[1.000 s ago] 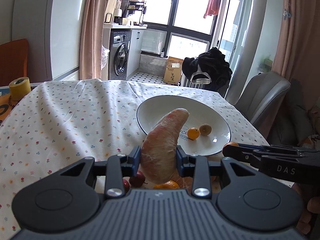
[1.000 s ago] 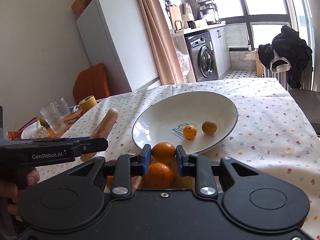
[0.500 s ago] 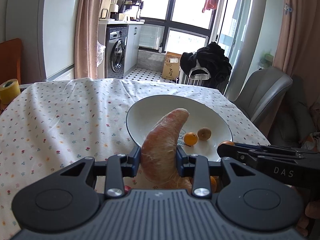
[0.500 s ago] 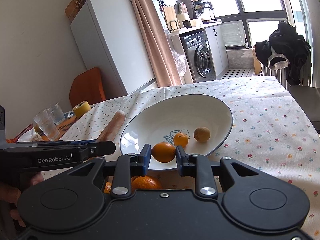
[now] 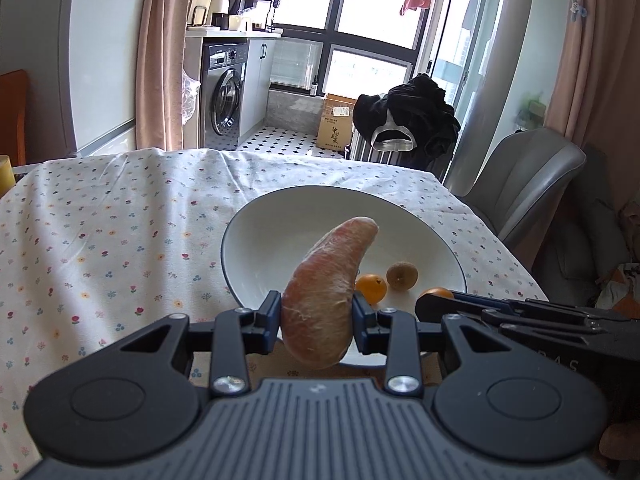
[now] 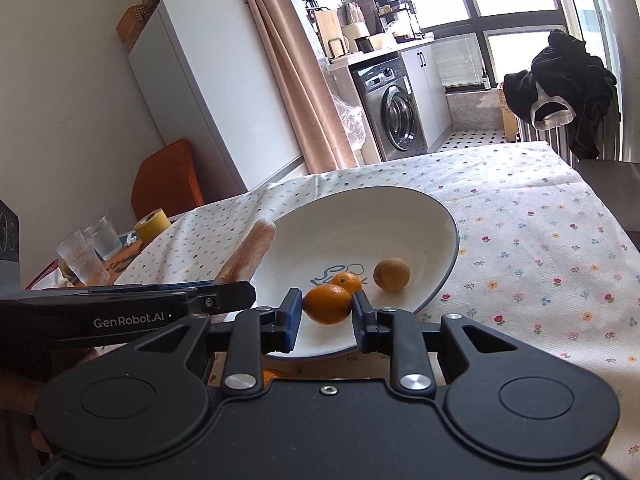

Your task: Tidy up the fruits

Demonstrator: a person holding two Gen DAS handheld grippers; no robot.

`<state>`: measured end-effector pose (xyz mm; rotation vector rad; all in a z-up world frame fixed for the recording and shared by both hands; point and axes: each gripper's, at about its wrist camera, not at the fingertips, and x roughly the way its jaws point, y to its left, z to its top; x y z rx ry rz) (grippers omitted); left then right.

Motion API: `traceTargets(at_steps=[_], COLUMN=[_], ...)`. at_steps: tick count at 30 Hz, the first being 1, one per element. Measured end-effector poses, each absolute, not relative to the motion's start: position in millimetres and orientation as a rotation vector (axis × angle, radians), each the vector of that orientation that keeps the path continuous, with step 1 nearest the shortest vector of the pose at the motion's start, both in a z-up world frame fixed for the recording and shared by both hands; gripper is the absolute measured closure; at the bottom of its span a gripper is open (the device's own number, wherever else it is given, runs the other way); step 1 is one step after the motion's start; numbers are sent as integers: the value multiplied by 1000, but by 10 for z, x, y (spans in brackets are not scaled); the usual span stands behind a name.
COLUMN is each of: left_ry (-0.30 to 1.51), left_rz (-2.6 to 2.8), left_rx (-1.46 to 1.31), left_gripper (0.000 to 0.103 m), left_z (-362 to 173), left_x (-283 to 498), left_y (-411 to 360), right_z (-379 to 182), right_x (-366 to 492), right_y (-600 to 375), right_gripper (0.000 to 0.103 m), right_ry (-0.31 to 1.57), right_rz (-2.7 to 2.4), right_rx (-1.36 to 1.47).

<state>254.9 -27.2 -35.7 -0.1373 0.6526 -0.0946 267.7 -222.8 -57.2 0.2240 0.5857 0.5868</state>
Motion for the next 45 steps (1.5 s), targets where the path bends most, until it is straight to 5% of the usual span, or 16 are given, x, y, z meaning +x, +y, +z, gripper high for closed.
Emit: traceTargets(at_steps=[5,20,24,45], left_ry=[666,636,638,655], left_rz=[-89,-36,-27,-32], left_rx=[-159,-158,-168,-216], left_gripper=[67,60,55,48], left_z=[-361,-214,-199,-354], left_x=[2632,2351,2263,1877], left_y=[-284,-128,-83,3], right_z=[-575,-566,-546,-574], right_x=[2696,2516,2445,2125], right_y=[-2237,-2384,-2387,-2300], right_gripper=[67,67,59,58], right_ry=[587,596,591,616], right_rz=[562,551,555,591], right_rx=[216,244,244,245])
